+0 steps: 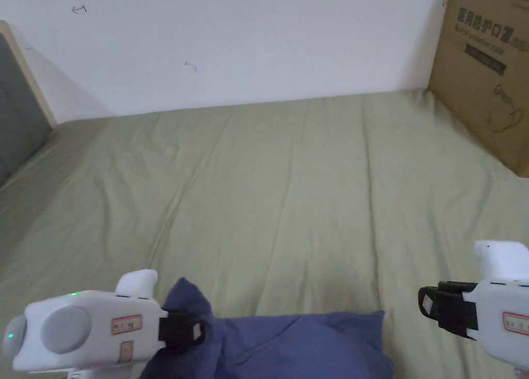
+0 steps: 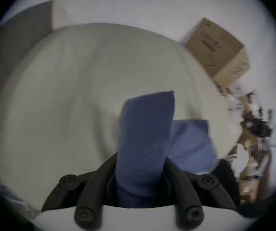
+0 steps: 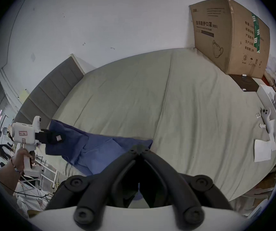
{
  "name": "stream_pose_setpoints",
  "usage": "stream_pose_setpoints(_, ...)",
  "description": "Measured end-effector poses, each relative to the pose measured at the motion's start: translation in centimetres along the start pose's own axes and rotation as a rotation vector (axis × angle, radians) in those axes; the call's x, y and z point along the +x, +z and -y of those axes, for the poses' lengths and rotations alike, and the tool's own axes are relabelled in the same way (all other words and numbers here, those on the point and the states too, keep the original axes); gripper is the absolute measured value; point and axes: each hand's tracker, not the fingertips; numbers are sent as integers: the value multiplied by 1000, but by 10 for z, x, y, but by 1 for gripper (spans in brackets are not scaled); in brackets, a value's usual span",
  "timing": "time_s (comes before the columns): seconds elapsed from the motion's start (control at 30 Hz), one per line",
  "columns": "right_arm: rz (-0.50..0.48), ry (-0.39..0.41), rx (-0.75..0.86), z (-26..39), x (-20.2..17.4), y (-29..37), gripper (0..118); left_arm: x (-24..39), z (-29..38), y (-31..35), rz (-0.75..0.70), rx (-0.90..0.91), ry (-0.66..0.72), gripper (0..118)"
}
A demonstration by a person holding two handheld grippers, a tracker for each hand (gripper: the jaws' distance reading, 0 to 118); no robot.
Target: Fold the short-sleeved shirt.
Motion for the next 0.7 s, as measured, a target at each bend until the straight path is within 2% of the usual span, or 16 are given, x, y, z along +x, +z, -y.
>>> stream_pose_setpoints(0.1, 0, -8, 6, 4, 4, 8, 0, 46, -2, -35, 141, -62, 3, 16)
stream_pose_setpoints(0.17, 3, -15, 13, 7, 7, 15, 0, 75, -1, -70, 172, -133, 34, 17)
stream_pose_setpoints(0.23, 9, -23, 15, 10, 11, 21, 0, 92, 0, -100, 195, -182, 46, 27)
stream_pose_setpoints(0.27, 12, -27, 16, 10, 13, 24, 0, 95, -2, -114, 143, -144, -22, 36)
stream_pose_setpoints(0.3, 16, -32, 17, 11, 15, 27, 0, 102, 0, -126, 183, -168, -1, 49)
stream_pose_setpoints(0.33, 19, -36, 18, 12, 16, 29, 0, 105, 1, -134, 217, -183, 22, 76)
stream_pose_setpoints(0.37, 21, -39, 20, 12, 18, 31, 0, 108, 2, -138, 258, -192, 50, 96)
stream_pose_setpoints(0.4, 23, -41, 23, 13, 21, 34, 0, 111, 4, -137, 316, -191, 110, 109)
stream_pose_setpoints(0.43, 25, -43, 25, 13, 23, 35, 0, 111, 3, -133, 339, -168, 126, 113)
stream_pose_setpoints(0.53, 33, -42, 29, 13, 27, 36, 0, 112, -2, -112, 305, -152, 70, 112)
stream_pose_setpoints(0.57, 35, -43, 30, 12, 28, 36, 0, 112, -5, -100, 257, -147, 3, 110)
stream_pose_setpoints(0.6, 35, -44, 33, 11, 29, 35, 0, 113, -5, -90, 223, -131, -65, 103)
stream_pose_setpoints(0.63, 33, -47, 38, 11, 30, 35, 0, 113, -5, -82, 190, -109, -125, 79)
stream_pose_setpoints(0.7, 28, -52, 46, 10, 31, 35, 0, 116, -4, -71, 94, -107, -214, 12)
